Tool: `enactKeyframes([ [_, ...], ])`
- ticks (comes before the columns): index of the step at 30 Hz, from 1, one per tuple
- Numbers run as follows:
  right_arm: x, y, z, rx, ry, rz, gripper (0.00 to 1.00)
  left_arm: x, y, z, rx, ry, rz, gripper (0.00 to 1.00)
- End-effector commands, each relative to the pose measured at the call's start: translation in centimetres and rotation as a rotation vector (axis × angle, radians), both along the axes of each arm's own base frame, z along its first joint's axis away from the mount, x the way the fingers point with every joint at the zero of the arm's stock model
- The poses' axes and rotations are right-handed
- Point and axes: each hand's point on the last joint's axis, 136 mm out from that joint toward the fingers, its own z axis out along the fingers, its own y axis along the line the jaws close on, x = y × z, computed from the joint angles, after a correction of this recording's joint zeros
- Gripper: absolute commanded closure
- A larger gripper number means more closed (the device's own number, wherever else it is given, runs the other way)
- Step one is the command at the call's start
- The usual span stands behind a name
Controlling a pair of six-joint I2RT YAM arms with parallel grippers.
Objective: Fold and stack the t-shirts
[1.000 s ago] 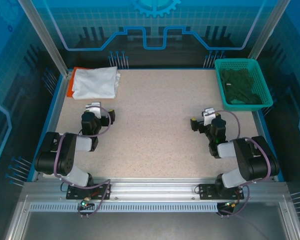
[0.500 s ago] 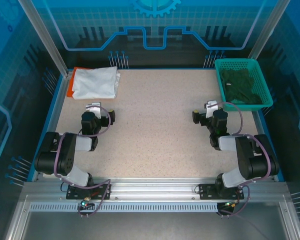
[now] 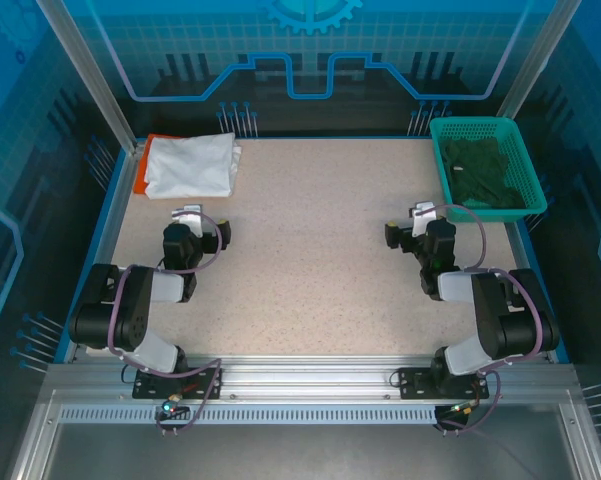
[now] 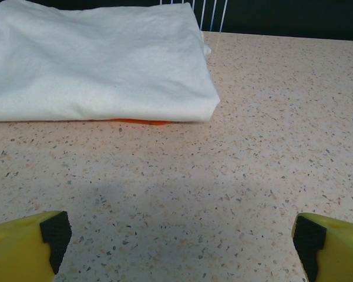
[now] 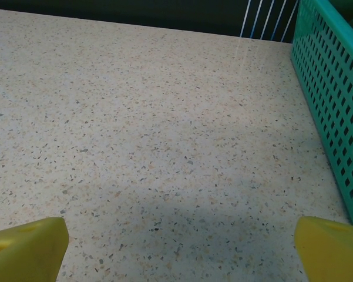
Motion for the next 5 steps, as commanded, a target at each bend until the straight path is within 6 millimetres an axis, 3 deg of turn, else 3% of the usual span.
enactKeyframes([
  [1,0.29,-0.03,0.04,0.017,0.006,0.021,0.0,0.19,-0.24,0.44,-0.01,-0.014,-0.016,0.01],
  [5,0.31,-0.07,0.12,0.019,0.004,0.021,0.0,0.21,-0.26,0.51,-0.01,-0.016,-0.016,0.01],
])
